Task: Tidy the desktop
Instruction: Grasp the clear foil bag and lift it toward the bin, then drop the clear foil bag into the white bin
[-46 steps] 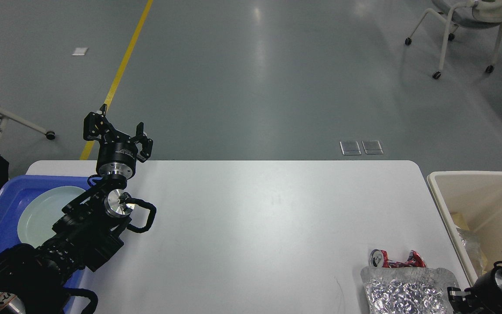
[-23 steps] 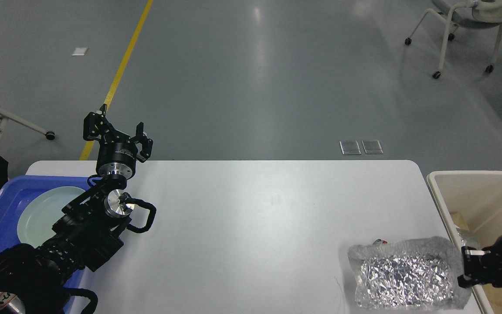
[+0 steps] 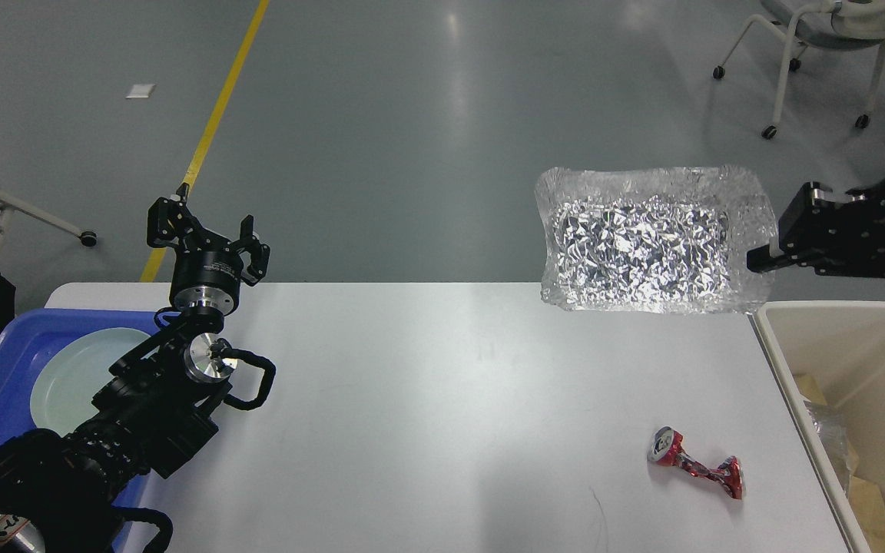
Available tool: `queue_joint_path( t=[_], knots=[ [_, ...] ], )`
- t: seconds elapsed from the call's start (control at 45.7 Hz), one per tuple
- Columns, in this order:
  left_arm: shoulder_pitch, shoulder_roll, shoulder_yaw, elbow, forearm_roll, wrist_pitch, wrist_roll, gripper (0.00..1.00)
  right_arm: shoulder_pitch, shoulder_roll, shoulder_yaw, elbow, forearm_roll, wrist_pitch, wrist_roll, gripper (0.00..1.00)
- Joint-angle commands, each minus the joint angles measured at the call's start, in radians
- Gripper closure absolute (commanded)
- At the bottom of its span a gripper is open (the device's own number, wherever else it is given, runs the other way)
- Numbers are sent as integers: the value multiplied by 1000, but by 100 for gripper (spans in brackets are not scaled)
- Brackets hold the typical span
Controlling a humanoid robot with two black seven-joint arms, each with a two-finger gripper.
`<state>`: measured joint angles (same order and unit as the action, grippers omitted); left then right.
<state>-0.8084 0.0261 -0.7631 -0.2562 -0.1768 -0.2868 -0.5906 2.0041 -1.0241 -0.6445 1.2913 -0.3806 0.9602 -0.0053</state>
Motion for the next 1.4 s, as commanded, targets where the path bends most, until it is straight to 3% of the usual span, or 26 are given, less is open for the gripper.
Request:
queue_joint_path(
  t=[0.0,0.241,0.46,0.722,1.007,1.27,1.313,1.379],
  knots=[
    [0,0,-1,0,0,0,0,0,61,13,0,-3,40,0,-1,100],
    [0,0,-1,0,0,0,0,0,13,58,-10,-105,34,0,-9,100],
    [0,0,-1,0,-1,0,0,0,-241,142,-9,-499,2,0,-7,100],
    [0,0,-1,0,0,0,0,0,-554,223,-18,-734,-43,-1,-5,100],
    [0,0,-1,0,0,0,0,0,-803,306,-116,-948,-89,-254,-7,100],
    [0,0,-1,0,-1,0,0,0,-910,340,-297,-952,-98,-514,-9,100],
    [0,0,1,0,-1,0,0,0,-912,340,-320,-951,-97,-541,-7,69],
    [0,0,1,0,0,0,0,0,-910,340,-320,-948,-95,-566,-7,7]
  ],
)
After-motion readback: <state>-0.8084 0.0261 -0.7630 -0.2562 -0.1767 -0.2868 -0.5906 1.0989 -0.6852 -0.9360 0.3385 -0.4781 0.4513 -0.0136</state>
